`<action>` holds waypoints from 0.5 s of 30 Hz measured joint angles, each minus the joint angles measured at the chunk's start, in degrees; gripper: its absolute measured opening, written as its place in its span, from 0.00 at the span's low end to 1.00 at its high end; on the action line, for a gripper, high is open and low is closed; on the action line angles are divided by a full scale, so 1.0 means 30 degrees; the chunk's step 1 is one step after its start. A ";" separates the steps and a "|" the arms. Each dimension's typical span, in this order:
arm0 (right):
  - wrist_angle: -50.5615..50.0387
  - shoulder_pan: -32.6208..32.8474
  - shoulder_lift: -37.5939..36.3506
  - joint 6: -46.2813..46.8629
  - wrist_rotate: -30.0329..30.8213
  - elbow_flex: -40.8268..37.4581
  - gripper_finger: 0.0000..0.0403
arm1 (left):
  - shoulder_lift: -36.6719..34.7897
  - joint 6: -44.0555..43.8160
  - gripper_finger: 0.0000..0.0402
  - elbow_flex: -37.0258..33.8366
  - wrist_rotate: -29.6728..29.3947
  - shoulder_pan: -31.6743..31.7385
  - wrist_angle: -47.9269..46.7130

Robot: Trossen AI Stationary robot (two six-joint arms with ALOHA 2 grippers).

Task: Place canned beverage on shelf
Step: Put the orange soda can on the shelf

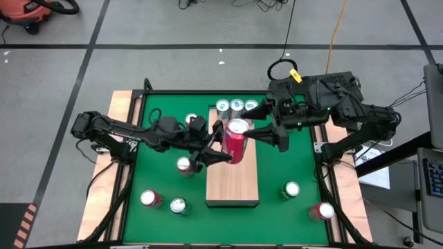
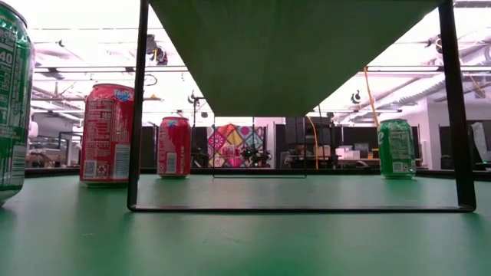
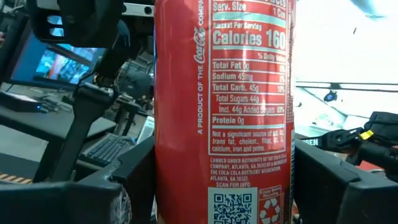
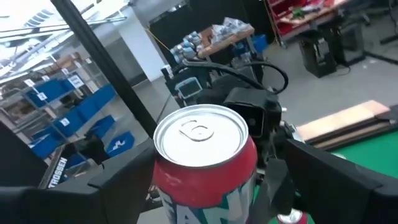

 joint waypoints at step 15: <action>0.1138 0.0240 0.0792 -0.1211 0.0858 -0.0022 0.86 | 0.0007 0.0146 0.68 0.0027 -0.0168 0.0298 -0.0211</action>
